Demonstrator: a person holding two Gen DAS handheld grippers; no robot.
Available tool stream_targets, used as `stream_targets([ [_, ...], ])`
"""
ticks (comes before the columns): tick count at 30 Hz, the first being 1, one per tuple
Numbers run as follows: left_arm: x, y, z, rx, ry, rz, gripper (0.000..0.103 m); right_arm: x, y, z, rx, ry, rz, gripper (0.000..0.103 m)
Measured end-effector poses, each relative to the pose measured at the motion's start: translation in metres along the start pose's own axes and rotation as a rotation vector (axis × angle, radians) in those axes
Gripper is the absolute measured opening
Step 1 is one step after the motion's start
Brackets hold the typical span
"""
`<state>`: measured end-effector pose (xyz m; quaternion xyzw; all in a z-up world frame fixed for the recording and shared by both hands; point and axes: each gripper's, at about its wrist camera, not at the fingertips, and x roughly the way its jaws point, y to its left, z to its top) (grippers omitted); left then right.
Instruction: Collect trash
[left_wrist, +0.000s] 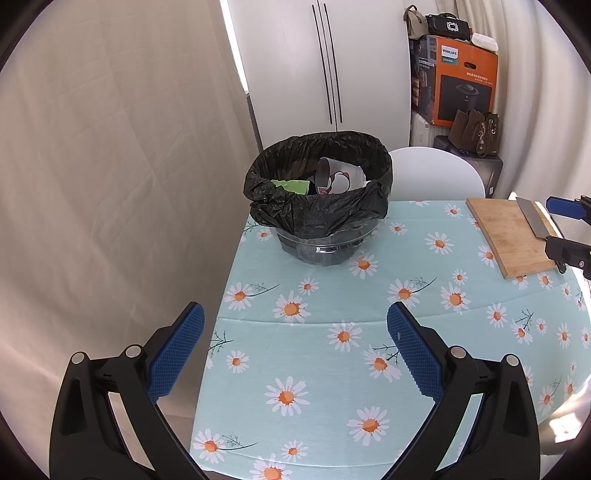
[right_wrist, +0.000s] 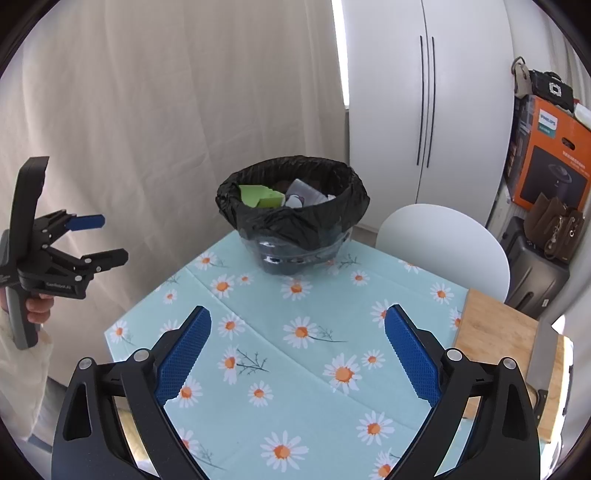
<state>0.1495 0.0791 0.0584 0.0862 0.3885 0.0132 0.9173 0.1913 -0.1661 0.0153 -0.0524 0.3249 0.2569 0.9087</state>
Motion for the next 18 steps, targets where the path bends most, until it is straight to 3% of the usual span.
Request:
stream_targets([
  [18, -0.0002, -0.0029, 0.0018, 0.008, -0.005, 0.004, 0.097, 0.0023, -0.0028, -0.0004, -0.014, 0.005, 0.009, 0.091],
])
